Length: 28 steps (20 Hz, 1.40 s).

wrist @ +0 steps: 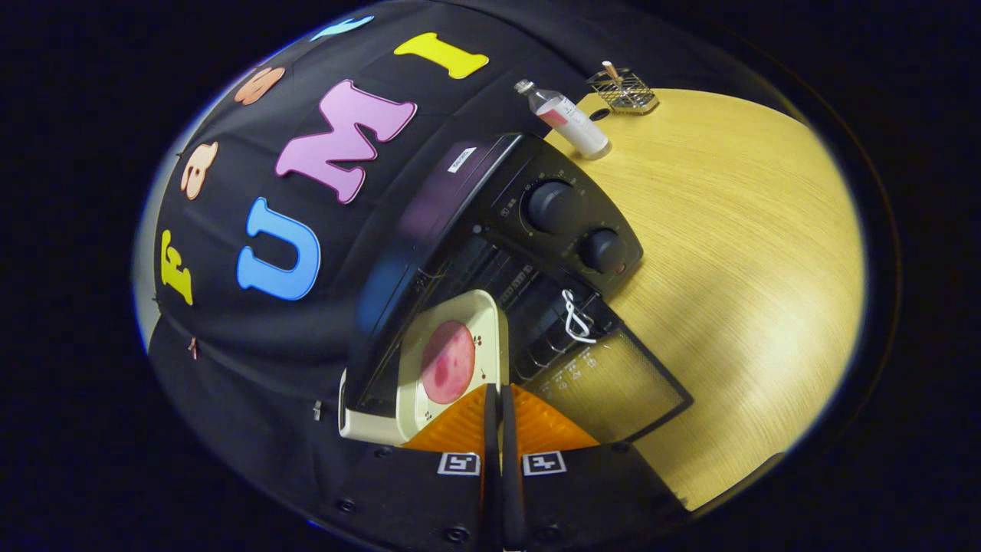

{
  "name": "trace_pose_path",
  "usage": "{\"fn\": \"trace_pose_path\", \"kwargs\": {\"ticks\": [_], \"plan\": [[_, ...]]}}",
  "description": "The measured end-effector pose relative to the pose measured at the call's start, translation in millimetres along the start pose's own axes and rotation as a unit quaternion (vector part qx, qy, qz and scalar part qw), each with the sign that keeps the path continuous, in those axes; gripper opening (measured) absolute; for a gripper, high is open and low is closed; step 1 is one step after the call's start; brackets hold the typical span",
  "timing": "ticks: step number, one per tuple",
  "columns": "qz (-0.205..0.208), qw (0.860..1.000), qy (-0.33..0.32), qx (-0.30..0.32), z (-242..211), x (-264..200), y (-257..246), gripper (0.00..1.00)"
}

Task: Open the toaster oven, put the food inside, and close the toaster oven door.

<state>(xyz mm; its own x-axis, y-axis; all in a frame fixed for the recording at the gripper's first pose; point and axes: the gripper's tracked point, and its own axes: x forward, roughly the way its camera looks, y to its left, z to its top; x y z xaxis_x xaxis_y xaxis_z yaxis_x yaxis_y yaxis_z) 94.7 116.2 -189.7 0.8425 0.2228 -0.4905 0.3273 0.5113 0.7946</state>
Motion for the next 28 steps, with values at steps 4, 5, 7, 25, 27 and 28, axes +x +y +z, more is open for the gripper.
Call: {"fn": "trace_pose_path", "kwargs": {"ticks": [4, 5, 7, 25, 27, 28], "plan": [[0.001, 0.999, -0.040, 0.014, 8, 26, 8, 0.06], [0.000, 0.999, -0.045, 0.020, 9, 33, 10, 0.06], [-0.007, 0.998, -0.048, 0.032, 9, 48, 10, 0.05], [-0.041, 0.997, -0.064, -0.029, 5, 62, 17, 0.37], [-0.034, 0.997, -0.058, -0.043, -2, 49, 19, 0.60], [-0.032, 0.997, -0.052, -0.054, -7, 43, 18, 0.80]]}}
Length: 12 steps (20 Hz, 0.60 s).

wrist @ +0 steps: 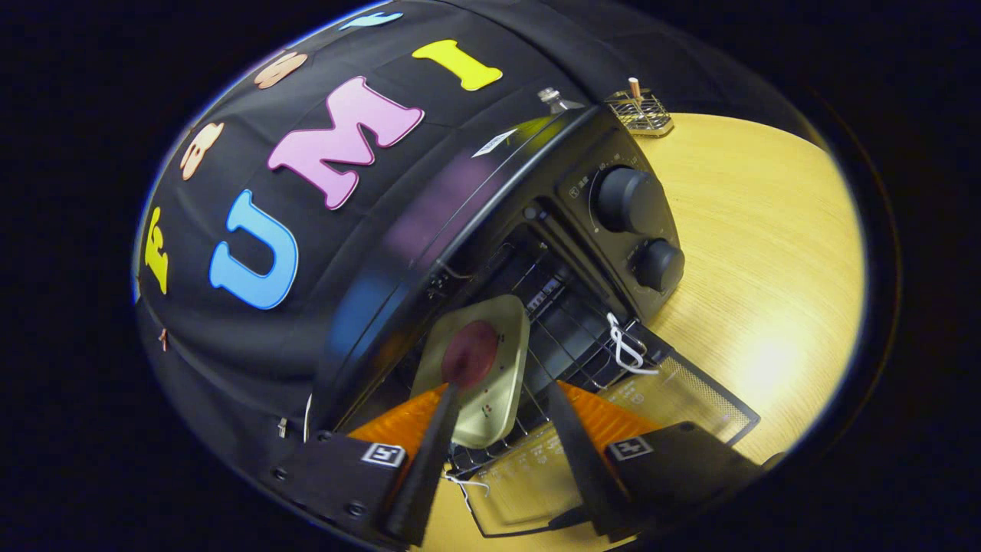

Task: Open the toaster oven, put the food inside, and close the toaster oven door.

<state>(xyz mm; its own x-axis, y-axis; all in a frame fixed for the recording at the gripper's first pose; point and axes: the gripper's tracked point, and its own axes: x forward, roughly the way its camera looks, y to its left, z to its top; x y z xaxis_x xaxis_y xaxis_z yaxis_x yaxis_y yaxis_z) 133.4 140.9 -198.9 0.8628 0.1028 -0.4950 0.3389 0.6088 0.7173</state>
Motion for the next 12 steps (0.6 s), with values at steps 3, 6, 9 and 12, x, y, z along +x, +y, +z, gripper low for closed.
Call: {"fn": "trace_pose_path", "kwargs": {"ticks": [3, 6, 9, 12], "plan": [[0.003, 0.999, 0.018, -0.037, -15, -26, -2, 0.97], [0.005, 0.997, 0.029, -0.076, -27, -53, -8, 0.98], [-0.002, 0.990, 0.044, -0.131, -36, -73, -22, 0.98], [-0.023, 0.976, 0.064, -0.205, -48, -94, -46, 0.98]]}}
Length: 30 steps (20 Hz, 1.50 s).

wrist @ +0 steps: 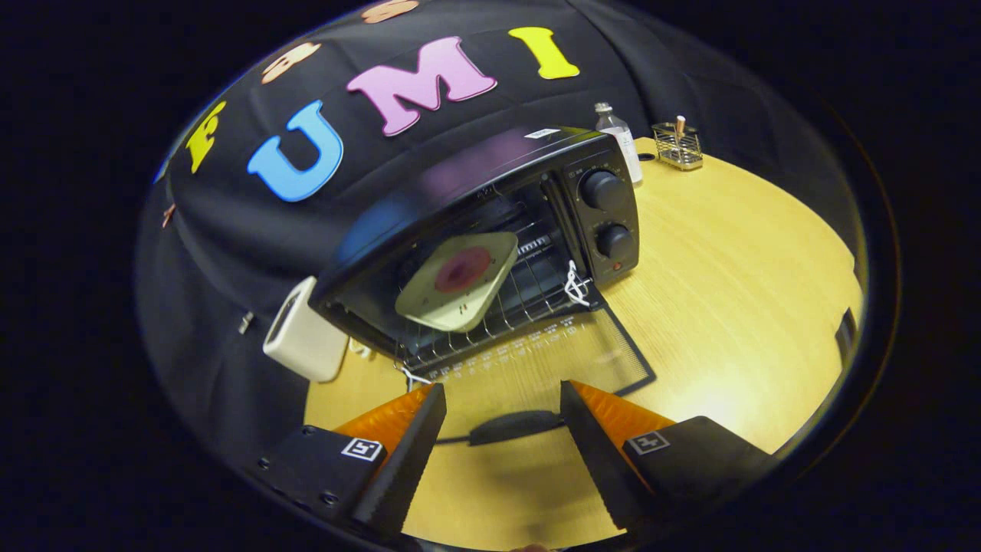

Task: Open the toaster oven, put the food inside, and close the toaster oven door.

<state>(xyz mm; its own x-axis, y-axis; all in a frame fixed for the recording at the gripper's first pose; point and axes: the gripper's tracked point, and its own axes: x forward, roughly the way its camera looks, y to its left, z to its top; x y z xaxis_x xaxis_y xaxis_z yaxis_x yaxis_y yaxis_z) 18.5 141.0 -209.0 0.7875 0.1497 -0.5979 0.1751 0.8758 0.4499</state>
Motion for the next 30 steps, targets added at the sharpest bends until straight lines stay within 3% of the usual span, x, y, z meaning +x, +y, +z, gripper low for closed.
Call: {"fn": "trace_pose_path", "kwargs": {"ticks": [6, 11, 17, 30], "plan": [[-0.072, 0.988, 0.048, -0.128, -42, -10, -52, 0.99], [-0.082, 0.974, 0.100, -0.187, -73, 10, -58, 0.99], [-0.067, 0.963, 0.142, -0.219, -86, 36, -49, 1.00], [-0.046, 0.966, 0.138, -0.214, -70, 49, -34, 0.99]]}}
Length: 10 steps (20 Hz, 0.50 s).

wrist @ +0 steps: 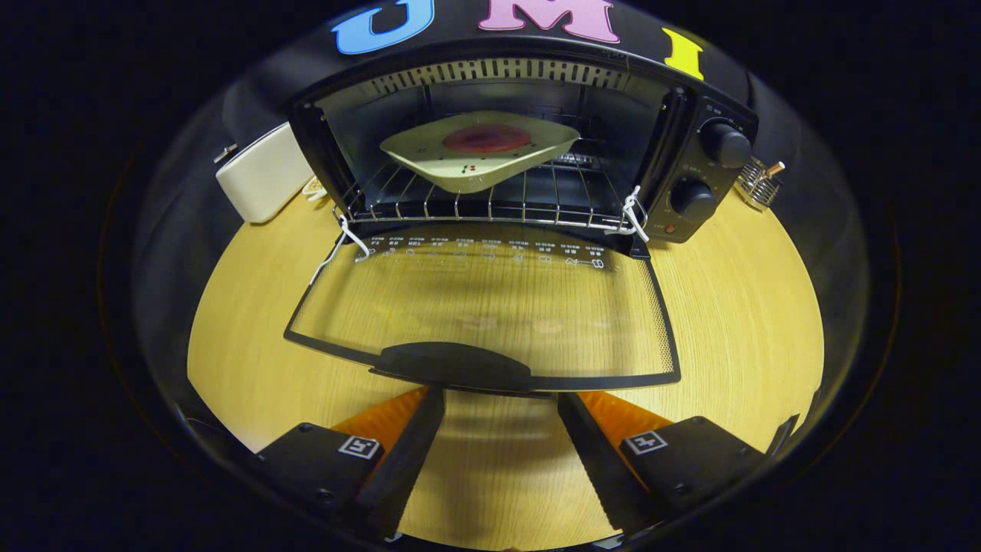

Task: Open the toaster oven, put the food inside, and close the toaster oven door.

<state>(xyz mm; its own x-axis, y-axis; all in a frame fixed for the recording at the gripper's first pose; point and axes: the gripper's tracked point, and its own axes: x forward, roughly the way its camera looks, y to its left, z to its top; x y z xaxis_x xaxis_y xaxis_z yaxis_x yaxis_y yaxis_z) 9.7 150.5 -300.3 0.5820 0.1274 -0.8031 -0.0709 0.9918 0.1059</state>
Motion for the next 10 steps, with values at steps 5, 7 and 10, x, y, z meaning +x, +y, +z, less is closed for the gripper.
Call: {"fn": "trace_pose_path", "kwargs": {"ticks": [5, 7, 10], "plan": [[0.020, 0.999, -0.036, 0.010, 13, -25, 3, 0.99], [0.027, 0.998, -0.053, 0.018, 19, -35, 4, 0.99], [0.036, 0.995, -0.092, 0.014, 38, -51, 6, 0.99]]}}
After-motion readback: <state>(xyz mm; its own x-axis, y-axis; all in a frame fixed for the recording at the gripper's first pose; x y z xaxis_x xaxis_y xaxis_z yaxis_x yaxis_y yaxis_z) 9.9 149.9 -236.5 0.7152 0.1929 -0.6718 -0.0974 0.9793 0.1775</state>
